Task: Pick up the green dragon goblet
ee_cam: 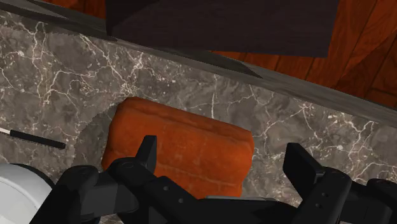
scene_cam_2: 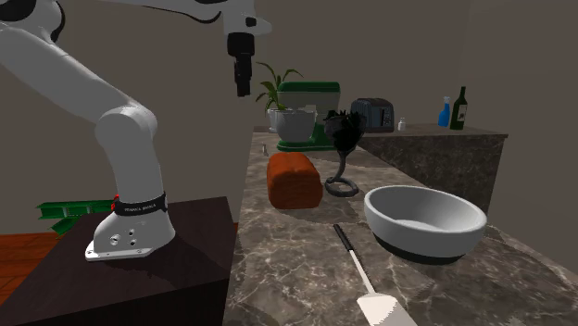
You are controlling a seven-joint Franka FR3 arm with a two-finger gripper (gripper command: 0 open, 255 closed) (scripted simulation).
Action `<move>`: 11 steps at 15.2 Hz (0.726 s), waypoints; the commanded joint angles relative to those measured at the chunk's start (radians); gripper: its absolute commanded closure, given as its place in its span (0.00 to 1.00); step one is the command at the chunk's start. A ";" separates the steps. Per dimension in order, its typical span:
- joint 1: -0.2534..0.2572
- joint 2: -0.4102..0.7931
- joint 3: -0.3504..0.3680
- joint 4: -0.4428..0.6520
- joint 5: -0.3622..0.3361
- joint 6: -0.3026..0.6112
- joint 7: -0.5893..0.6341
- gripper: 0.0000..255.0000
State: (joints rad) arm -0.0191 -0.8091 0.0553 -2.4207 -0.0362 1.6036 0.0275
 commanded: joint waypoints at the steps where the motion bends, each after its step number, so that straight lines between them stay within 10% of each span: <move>1: 0.000 0.000 0.000 0.000 0.000 0.000 0.000 0.00; 11: -0.051 0.365 0.035 0.185 -0.027 0.232 0.115 0.00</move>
State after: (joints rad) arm -0.0647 -0.4775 0.0877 -2.2603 -0.0592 1.8207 0.1311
